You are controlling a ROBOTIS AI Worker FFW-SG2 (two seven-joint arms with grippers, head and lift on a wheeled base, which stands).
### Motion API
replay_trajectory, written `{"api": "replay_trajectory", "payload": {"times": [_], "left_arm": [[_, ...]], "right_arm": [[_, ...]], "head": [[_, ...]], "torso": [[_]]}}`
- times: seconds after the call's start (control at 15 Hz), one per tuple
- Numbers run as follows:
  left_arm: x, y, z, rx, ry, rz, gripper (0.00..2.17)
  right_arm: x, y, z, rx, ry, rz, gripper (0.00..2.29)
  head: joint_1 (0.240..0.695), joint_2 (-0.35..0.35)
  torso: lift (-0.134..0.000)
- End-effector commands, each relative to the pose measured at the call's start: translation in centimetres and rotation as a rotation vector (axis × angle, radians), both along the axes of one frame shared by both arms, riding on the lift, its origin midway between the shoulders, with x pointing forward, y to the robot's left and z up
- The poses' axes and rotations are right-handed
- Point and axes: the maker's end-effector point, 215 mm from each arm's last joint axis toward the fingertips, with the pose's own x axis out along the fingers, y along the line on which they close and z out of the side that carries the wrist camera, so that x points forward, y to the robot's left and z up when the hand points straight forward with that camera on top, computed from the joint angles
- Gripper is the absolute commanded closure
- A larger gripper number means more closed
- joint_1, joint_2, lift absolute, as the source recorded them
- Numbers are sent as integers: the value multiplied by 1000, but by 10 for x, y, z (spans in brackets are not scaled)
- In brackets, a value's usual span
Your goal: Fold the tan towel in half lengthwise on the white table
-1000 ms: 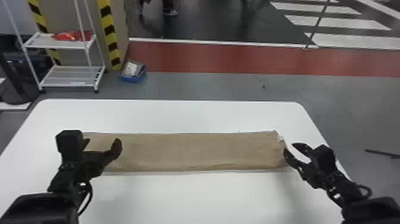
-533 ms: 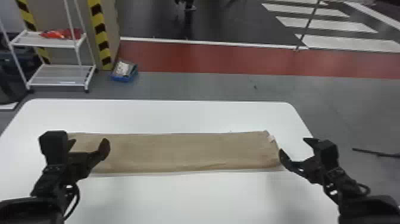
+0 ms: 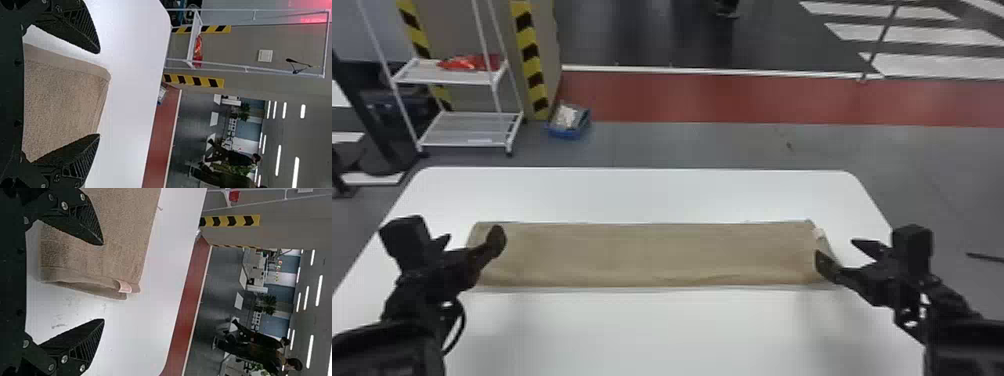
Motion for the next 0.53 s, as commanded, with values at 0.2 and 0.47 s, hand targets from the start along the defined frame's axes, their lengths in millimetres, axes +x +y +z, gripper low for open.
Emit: {"api": "replay_trajectory", "payload": {"times": [0.2, 0.47], "left_arm": [[29, 25, 5, 59, -25, -18, 218], [52, 25, 6, 146, -22, -81, 417]], "right_arm": [[18, 29, 1, 1, -4, 34, 218], [14, 30, 4, -8, -14, 41, 218]], "head": [[695, -9], [695, 14]], "torso": [[-57], [-57]]}}
